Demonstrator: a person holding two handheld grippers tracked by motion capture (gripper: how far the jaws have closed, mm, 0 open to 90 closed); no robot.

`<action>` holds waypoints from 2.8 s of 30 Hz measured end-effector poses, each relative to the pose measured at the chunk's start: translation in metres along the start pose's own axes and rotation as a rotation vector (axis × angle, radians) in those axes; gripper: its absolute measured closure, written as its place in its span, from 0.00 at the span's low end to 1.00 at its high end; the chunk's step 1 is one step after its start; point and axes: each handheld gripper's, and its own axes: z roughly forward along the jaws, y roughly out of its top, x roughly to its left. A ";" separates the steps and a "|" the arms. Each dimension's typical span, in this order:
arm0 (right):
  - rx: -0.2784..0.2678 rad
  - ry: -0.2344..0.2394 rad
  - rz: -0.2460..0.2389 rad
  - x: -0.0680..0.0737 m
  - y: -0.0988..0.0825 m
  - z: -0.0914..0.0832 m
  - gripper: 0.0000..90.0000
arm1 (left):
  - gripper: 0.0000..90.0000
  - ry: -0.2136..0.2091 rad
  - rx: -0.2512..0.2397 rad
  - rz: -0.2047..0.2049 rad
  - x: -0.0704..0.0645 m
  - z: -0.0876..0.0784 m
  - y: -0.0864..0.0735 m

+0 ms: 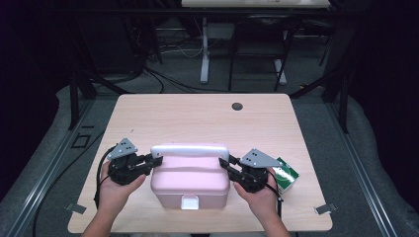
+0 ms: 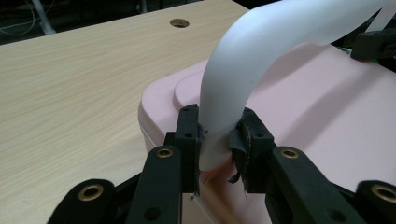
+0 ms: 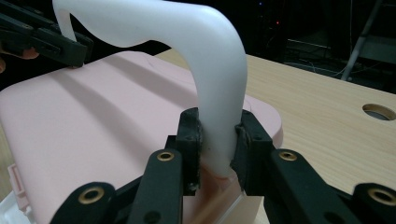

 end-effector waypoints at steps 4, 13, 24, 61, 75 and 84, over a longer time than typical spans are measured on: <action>-0.002 0.006 -0.003 0.001 0.001 -0.001 0.82 | 0.81 -0.005 -0.001 0.002 0.001 -0.002 0.001; -0.033 0.008 0.003 -0.001 0.013 -0.002 0.82 | 0.81 -0.010 -0.042 -0.016 0.003 -0.007 0.010; -0.024 0.016 0.003 -0.003 0.015 -0.002 0.82 | 0.78 -0.017 -0.075 -0.026 0.005 -0.031 0.015; -0.030 0.010 0.024 -0.004 0.019 -0.001 0.82 | 1.00 -0.121 0.091 -0.015 -0.007 -0.040 -0.040; -0.042 0.012 0.028 -0.005 0.018 -0.001 0.82 | 0.99 -0.145 0.120 0.022 -0.021 -0.018 -0.034; -0.049 0.015 0.034 -0.006 0.018 -0.001 0.80 | 0.99 -0.145 0.109 0.018 -0.023 -0.018 -0.031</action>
